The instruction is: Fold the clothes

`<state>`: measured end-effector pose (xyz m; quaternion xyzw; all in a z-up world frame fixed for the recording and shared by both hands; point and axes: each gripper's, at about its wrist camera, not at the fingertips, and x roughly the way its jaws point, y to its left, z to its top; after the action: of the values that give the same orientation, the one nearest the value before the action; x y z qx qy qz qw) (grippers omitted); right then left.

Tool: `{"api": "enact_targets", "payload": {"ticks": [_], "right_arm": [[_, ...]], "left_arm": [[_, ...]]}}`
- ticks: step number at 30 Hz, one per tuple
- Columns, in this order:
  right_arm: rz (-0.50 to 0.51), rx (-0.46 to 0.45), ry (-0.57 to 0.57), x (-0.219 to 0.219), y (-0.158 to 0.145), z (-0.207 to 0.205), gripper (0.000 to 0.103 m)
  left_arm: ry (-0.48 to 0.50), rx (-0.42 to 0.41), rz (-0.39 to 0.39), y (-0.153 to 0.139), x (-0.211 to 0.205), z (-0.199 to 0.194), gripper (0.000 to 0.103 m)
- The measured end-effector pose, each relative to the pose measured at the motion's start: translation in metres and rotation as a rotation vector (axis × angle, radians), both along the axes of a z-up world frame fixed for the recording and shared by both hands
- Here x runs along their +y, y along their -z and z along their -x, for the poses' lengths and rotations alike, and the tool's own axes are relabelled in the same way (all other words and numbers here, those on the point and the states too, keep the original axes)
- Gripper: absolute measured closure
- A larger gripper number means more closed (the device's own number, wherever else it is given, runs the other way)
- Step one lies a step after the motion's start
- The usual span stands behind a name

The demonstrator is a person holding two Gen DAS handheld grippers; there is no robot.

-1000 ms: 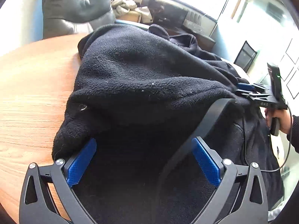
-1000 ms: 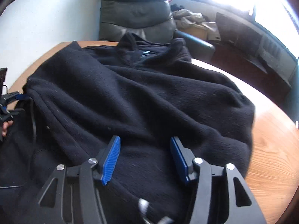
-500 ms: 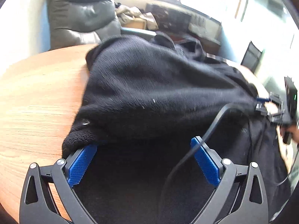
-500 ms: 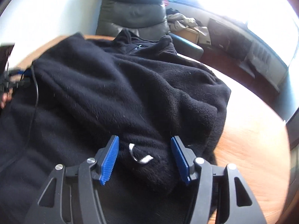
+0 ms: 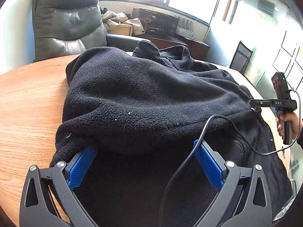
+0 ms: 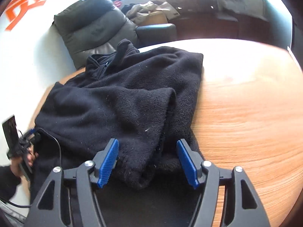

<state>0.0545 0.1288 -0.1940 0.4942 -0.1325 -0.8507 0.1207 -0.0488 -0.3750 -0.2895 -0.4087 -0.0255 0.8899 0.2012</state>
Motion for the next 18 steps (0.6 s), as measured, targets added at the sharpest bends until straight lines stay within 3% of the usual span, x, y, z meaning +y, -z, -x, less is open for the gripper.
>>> {"api": "enact_targets", "payload": {"ticks": [1,2,5,9,14,18], "right_arm": [[-0.001,-0.008,-0.005,-0.003,0.001,0.003,0.047],[-0.011,-0.003,-0.020,-0.008,-0.001,0.006,0.073],[-0.026,0.040,-0.048,-0.016,-0.015,0.005,0.093],[-0.032,0.123,-0.084,-0.028,-0.044,0.004,0.095],[-0.061,0.299,-0.045,-0.023,-0.104,0.004,0.095],[-0.139,0.089,-0.049,-0.006,-0.044,0.025,0.095]], "left_arm": [[0.002,0.003,0.003,0.000,0.002,0.001,0.001],[0.002,0.003,0.002,0.000,0.002,0.001,0.001],[0.007,0.001,0.000,0.002,0.001,0.003,0.000],[0.021,0.000,0.006,0.002,0.000,0.000,0.000],[0.031,-0.009,-0.004,0.010,-0.007,-0.007,0.000],[0.025,-0.031,-0.043,0.014,-0.015,-0.009,0.005]]}}
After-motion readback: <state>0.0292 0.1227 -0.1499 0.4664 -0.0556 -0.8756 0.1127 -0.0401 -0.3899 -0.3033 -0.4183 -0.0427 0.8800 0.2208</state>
